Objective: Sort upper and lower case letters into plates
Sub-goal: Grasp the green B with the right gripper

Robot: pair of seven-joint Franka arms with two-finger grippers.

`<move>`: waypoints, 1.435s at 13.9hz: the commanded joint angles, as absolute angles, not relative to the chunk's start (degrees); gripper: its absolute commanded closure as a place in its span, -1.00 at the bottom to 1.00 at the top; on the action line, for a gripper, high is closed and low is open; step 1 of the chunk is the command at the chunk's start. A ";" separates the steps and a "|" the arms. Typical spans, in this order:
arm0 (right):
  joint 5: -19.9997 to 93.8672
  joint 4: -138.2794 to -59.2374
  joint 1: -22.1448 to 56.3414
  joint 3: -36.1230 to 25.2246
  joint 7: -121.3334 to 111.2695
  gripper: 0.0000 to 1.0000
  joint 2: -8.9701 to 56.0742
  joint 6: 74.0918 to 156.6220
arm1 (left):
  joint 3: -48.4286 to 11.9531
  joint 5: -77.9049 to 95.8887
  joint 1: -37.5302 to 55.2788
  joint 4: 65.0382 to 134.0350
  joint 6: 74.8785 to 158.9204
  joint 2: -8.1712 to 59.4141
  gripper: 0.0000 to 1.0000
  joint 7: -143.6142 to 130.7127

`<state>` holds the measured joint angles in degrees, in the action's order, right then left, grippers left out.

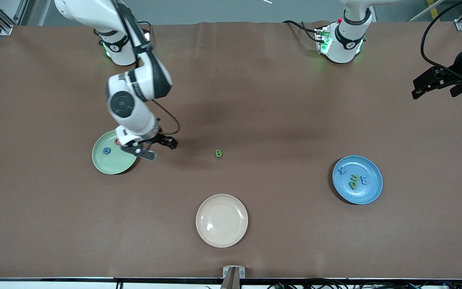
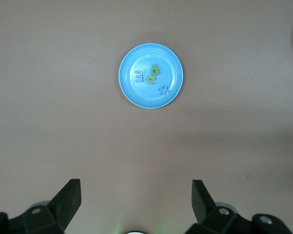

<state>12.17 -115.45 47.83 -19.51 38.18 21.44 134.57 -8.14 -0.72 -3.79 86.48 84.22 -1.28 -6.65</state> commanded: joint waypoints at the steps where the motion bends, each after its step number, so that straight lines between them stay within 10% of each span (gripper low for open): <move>1: 13.62 -104.10 51.84 -19.87 39.37 -1.00 33.10 134.56 | -8.26 -0.70 -4.13 87.10 84.03 -2.20 -1.00 -5.80; 14: 13.54 -91.76 54.67 -15.56 38.67 -0.90 44.47 136.74 | -8.26 -0.09 -4.13 87.10 83.23 -2.55 -1.00 -6.07; 20: 13.10 -91.85 55.11 -14.94 38.41 -0.49 44.91 137.81 | -8.35 -0.09 -4.13 87.01 83.23 -2.81 -1.00 -5.71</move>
<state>12.55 -92.22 54.75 -14.81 39.03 44.50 137.32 -8.20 -0.72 -3.79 86.49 83.73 -1.33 -6.66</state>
